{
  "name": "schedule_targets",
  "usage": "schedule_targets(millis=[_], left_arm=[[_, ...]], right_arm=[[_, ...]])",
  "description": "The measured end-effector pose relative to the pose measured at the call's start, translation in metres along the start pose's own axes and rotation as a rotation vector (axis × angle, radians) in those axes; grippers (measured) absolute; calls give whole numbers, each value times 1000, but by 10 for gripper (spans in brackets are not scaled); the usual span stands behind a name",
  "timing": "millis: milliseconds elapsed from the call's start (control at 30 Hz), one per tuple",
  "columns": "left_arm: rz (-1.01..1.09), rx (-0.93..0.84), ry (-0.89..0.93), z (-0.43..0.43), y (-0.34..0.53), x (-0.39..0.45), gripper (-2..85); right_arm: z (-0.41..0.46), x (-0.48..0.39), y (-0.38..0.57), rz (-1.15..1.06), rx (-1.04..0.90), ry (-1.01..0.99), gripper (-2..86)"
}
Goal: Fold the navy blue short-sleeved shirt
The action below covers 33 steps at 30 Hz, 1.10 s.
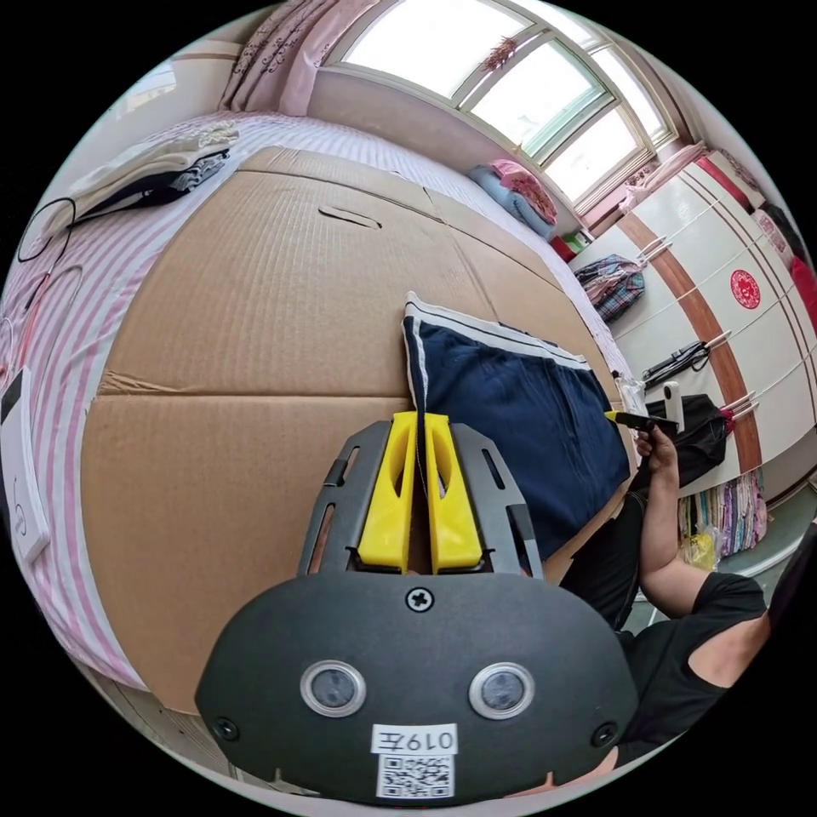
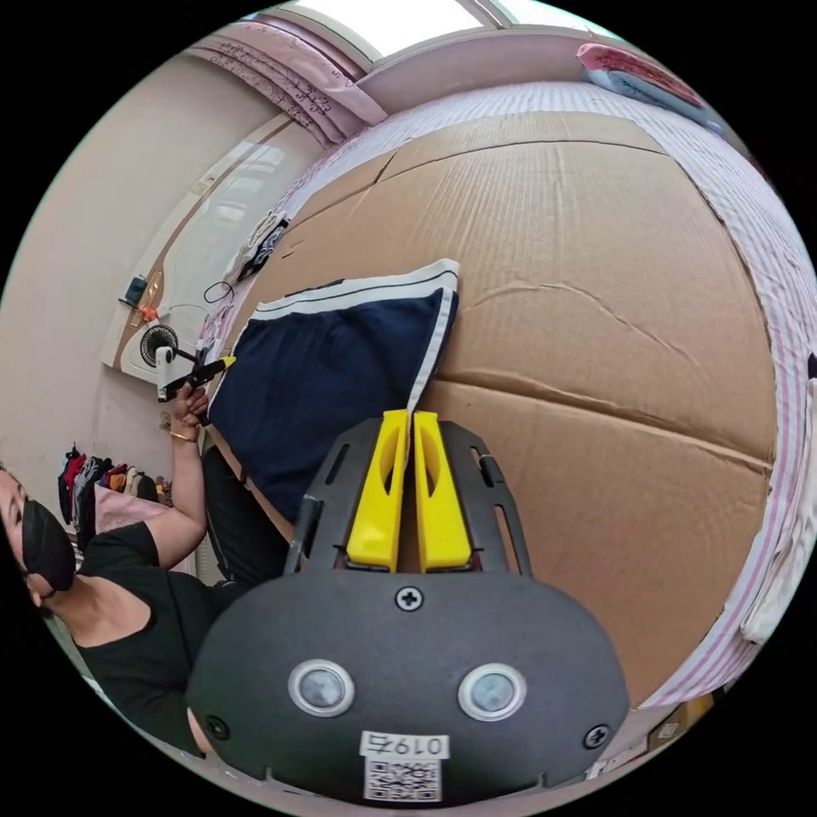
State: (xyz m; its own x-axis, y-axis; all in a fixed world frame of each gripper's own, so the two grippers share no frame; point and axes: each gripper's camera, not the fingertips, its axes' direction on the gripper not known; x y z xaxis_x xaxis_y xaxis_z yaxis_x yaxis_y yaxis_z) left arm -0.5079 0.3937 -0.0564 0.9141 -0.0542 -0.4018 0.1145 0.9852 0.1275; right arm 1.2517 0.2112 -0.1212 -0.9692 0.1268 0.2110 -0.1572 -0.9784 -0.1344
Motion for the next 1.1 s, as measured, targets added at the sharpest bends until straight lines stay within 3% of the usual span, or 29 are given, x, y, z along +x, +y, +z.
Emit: schedule_targets(millis=[333, 567, 767, 967, 1100], left_arm=[[16, -7, -41, -1, -4, 13, 16], [35, 0, -62, -11, -3, 21, 33], [-60, 123, 58, -31, -19, 6, 71], [-41, 17, -83, -13, -64, 22, 91], [-31, -55, -8, 11, -75, 23, 91]], right_arm=[[30, -43, 15, 2, -28, 46, 7], [9, -26, 35, 36, 88, -130, 72], [21, -14, 20, 85, 90, -124, 103], [27, -6, 17, 99, 105, -130, 98], [33, -3, 13, 73, 107, -191, 94]])
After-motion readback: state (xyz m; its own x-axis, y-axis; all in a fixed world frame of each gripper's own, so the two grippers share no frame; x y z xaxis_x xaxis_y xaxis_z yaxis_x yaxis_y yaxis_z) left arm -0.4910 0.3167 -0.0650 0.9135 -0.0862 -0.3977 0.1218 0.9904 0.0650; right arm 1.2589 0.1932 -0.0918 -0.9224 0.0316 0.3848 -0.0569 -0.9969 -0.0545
